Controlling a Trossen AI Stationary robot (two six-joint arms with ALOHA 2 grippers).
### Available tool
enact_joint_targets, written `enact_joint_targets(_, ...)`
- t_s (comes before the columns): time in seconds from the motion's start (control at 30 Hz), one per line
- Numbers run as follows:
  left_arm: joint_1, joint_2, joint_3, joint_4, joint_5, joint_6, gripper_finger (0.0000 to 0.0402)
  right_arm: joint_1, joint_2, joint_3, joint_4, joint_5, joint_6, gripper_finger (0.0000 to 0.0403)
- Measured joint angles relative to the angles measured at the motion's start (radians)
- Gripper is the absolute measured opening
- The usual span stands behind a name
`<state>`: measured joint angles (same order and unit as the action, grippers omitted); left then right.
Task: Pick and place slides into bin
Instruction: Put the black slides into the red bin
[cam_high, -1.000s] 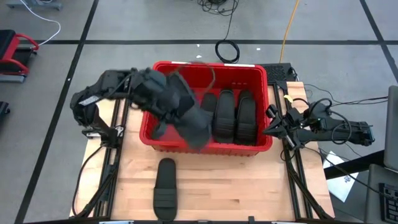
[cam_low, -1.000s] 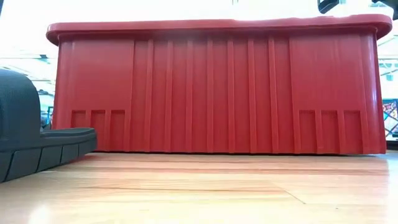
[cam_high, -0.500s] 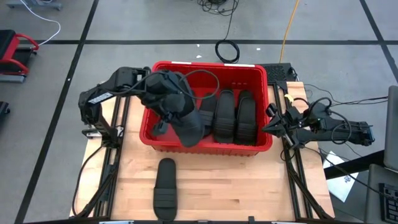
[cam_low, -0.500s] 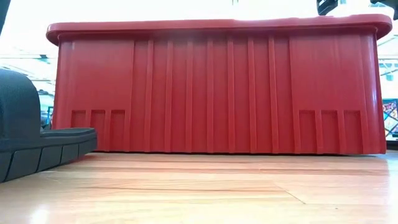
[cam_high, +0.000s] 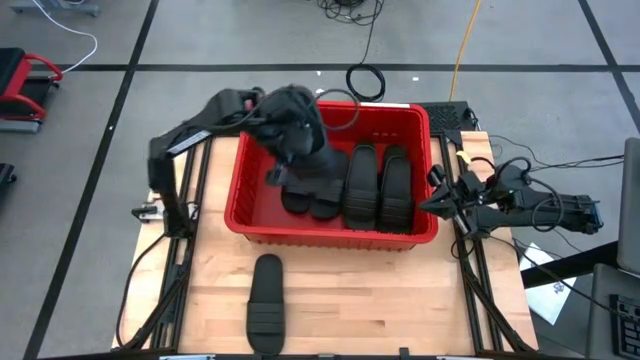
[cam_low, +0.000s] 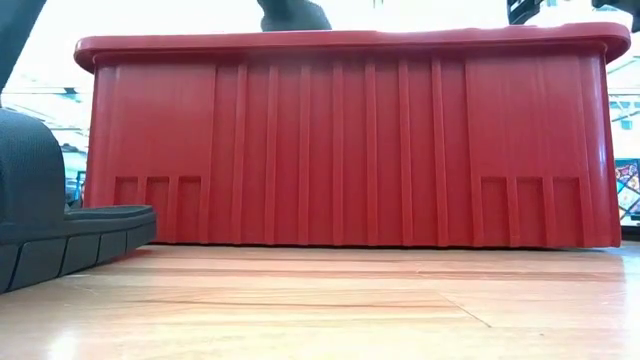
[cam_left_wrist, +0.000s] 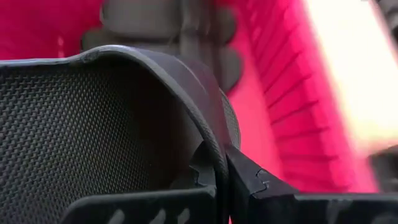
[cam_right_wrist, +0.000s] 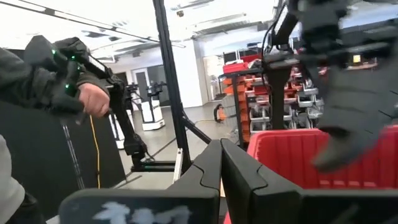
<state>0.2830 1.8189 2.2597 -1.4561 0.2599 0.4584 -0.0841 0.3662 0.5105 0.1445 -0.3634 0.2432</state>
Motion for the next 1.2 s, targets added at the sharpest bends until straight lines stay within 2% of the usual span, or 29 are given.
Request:
enact_joint_targets(0.2, 0.089, 0.156, -0.002, -0.126, 0.017, 0.212, 0.0002, 0.0, 0.017, 0.0, 0.001, 0.018, -0.004, 0.0)
enact_joint_targets(0.53, 0.097, 0.27, 0.005, -0.112, 0.126, 0.332, 0.0001, 0.0, 0.027, 0.0, 0.0, 0.084, -0.002, 0.0)
enact_joint_targets(0.73, 0.097, 0.318, 0.006, -0.106, 0.159, 0.324, 0.0001, 0.0, 0.034, 0.0, -0.004, 0.128, -0.027, 0.0)
enact_joint_targets(1.2, 0.1, 0.411, 0.005, -0.096, 0.265, 0.214, 0.0001, 0.0, 0.039, 0.0, -0.014, 0.131, -0.047, 0.0)
